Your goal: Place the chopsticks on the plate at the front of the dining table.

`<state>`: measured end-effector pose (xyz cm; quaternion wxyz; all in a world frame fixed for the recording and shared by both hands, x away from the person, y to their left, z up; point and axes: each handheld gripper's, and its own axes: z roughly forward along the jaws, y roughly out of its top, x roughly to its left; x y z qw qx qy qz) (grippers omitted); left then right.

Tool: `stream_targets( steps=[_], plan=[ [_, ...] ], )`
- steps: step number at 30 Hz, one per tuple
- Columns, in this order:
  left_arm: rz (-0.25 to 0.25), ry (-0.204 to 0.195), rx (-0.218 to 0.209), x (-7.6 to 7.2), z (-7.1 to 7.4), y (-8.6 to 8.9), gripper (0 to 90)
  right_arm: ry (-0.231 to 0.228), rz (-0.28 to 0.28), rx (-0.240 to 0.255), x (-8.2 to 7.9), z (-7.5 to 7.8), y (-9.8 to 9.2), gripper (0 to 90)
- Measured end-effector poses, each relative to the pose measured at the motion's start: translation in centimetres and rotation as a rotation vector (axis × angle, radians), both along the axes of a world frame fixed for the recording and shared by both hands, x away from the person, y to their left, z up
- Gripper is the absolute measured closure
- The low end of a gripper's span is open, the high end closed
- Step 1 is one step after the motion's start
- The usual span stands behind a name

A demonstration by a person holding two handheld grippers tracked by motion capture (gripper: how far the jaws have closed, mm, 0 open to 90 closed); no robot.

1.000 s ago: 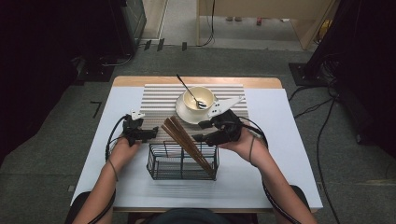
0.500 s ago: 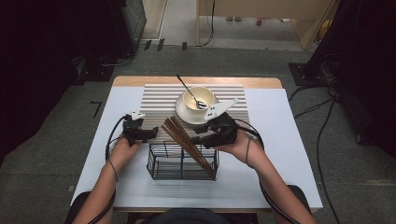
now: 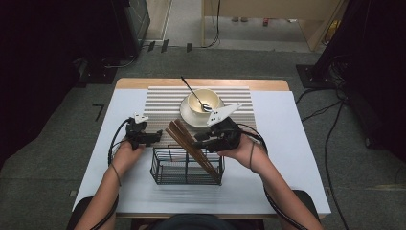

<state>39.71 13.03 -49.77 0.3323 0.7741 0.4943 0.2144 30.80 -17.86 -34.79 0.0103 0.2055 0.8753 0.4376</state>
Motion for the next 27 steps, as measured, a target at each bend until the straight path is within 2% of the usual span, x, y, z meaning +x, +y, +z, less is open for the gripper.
stream_targets(
  steps=[6, 13, 20, 27],
  plan=[
    [0.000, 0.000, 0.000, 0.00, 0.00, 0.00, 12.3, -0.006, 0.013, 0.006, -0.08, -0.12, 0.18, 75.6],
    [0.000, 0.000, 0.000, 0.00, 0.00, 0.00, 12.3, 0.015, 0.024, 0.012, 0.17, -0.47, 0.12, 79.3],
    [0.000, -0.001, 0.001, 0.00, 0.00, 0.00, 12.3, 0.016, 0.031, 0.026, 0.33, -0.52, -0.07, 84.0],
    [0.000, -0.001, 0.000, 0.00, 0.00, 0.00, 12.3, 0.020, 0.035, 0.033, 0.38, -0.48, -0.13, 84.6]
  ],
)
